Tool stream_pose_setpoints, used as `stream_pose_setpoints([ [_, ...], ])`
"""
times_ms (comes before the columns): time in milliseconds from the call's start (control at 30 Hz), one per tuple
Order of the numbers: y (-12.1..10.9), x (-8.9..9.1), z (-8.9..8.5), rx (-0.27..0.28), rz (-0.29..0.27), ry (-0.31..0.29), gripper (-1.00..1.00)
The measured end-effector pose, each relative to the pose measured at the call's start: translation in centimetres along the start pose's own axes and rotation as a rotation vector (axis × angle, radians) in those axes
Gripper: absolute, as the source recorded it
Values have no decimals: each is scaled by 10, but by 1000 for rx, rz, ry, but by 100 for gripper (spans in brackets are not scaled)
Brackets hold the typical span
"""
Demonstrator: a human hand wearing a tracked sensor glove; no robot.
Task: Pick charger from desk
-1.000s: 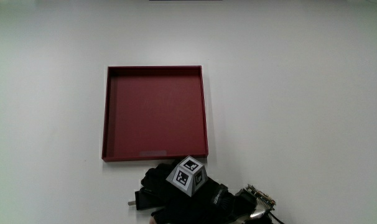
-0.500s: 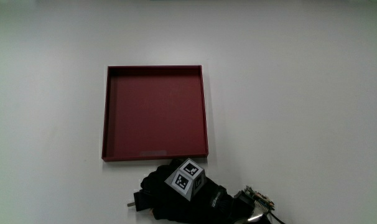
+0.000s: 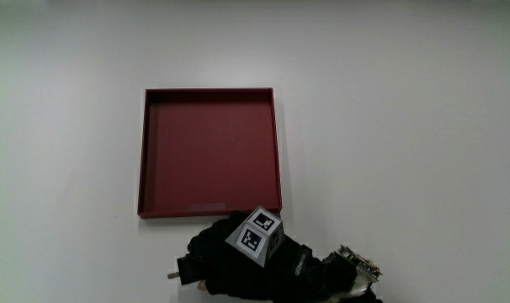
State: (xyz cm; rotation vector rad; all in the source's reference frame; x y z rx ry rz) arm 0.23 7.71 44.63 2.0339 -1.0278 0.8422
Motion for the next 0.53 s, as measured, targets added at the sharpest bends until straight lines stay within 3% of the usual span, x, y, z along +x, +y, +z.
stream_pose_setpoints([
  [233,-5,-10,37,76,20,-49,100],
  [300,-6,-9,47,167,19,-27,100],
  [533,-7,-3,75,254,24,-13,100],
])
